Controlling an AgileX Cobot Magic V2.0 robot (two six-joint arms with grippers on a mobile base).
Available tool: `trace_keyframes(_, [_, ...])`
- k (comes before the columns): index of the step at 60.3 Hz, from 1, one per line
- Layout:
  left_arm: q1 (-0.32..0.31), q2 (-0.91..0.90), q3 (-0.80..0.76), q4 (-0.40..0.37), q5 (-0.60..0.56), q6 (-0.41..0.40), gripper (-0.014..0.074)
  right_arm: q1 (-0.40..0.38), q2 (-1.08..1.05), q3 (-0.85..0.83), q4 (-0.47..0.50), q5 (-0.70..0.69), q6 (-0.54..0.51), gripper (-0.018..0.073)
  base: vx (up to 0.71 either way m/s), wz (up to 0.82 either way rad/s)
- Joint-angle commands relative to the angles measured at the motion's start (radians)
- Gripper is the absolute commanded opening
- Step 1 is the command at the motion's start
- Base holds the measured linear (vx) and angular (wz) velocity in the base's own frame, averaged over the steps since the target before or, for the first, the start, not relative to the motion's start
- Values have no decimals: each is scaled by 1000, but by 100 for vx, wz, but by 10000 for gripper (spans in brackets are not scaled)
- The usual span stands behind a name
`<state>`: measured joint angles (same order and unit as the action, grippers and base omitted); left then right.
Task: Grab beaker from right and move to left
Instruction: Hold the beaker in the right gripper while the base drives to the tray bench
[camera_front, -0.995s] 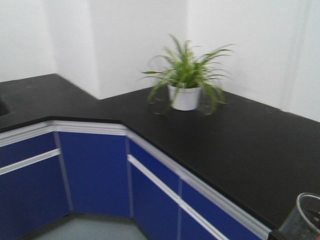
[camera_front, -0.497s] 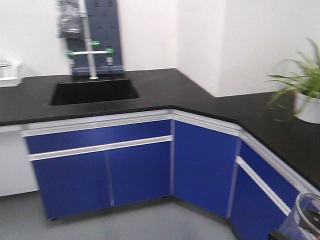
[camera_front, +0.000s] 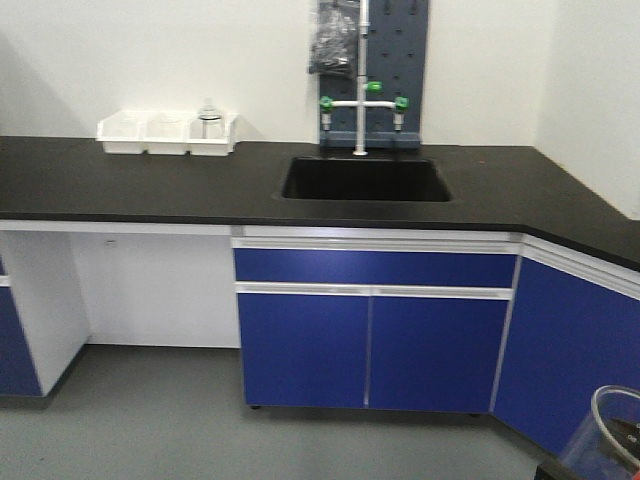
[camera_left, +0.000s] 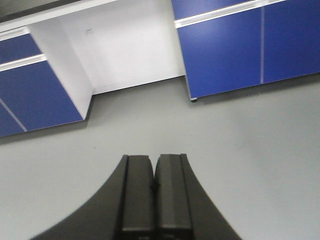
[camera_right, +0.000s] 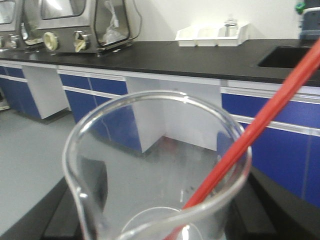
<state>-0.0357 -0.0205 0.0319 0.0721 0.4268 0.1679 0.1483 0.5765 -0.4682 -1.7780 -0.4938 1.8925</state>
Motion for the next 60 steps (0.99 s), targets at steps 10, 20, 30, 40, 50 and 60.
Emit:
trace_keyframes(10, [-6,-6,19,0,-77,-1,-6,-2,-2,-27,-22,20,-12,-3,9,39])
trace_keyframes(20, [-6,-6,19,0,-77,-1,-6,-2,-2,-27,-22,20,-12,-3,12,47])
trace_keyframes(30, [-6,-6,19,0,-77,-1,-6,-2,-2,-27,-22,20,-12,-3,17,61])
trace_keyframes(40, [-6,-6,19,0,-77,-1,-6,-2,-2,-27,-22,20,-12,-3,20,66])
trace_keyframes(50, [-6,-6,19,0,-77,-1,-6,-2,-2,-27,-22,21,-12,-3,22,66])
trace_keyframes(60, [-6,-6,19,0,-77,-1,-6,-2,-2,-27,-22,21,-12,-3,25,61])
